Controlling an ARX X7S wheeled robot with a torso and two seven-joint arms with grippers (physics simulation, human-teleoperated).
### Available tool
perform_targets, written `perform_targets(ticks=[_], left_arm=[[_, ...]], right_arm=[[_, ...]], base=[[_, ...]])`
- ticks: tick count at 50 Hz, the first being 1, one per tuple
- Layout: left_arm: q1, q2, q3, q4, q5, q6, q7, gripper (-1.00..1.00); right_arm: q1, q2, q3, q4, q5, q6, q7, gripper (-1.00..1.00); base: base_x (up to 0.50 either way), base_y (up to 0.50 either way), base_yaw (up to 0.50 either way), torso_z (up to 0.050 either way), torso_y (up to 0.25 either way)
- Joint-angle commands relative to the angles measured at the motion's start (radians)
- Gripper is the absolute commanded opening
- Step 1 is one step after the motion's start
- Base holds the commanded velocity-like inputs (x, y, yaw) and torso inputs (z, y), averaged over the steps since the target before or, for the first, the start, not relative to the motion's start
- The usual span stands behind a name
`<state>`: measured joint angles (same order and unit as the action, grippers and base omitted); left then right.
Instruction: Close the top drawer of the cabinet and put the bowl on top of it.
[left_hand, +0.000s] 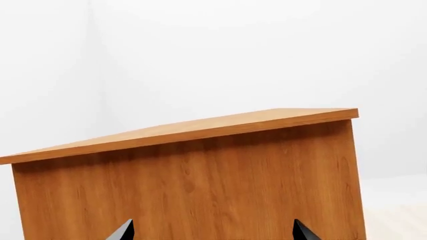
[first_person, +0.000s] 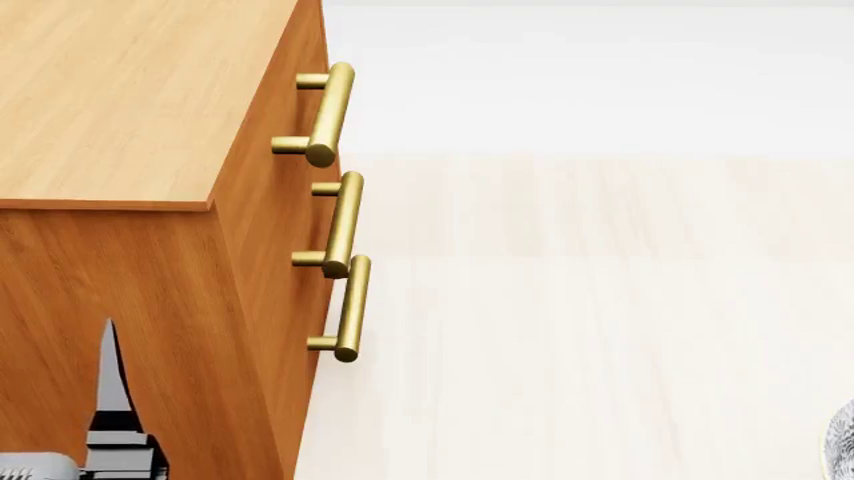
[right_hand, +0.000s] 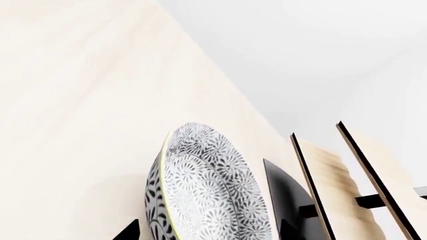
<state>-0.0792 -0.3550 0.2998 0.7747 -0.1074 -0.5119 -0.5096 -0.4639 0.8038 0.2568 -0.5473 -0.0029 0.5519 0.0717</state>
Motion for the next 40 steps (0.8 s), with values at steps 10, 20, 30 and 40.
perform_targets(ticks=[10,20,30,40], left_arm=[[-0.002,-0.003,0.002,-0.004,-0.004,0.001,-0.006,1.00],[0.000,-0.007,0.000,0.000,-0.007,0.001,-0.010,1.00],[-0.005,-0.006,0.006,-0.011,-0.007,0.005,-0.010,1.00],[-0.003,-0.009,0.003,-0.011,-0.011,0.007,-0.013,1.00]], right_arm=[[0.050,-0.023,-0.088,0.070,0.005,-0.029,-0.001,1.00],[0.053,-0.034,-0.102,0.098,0.005,-0.052,0.000,1.00],[0.054,-0.046,-0.116,0.128,0.005,-0.075,0.001,1.00],[0.074,-0.049,-0.136,0.141,0.002,-0.074,-0.001,1.00]], base=[[0.00,0.00,0.00,-0.002,0.000],[0.00,0.00,0.00,-0.002,0.000],[0.00,0.00,0.00,-0.003,0.000],[0.00,0.00,0.00,-0.002,0.000]])
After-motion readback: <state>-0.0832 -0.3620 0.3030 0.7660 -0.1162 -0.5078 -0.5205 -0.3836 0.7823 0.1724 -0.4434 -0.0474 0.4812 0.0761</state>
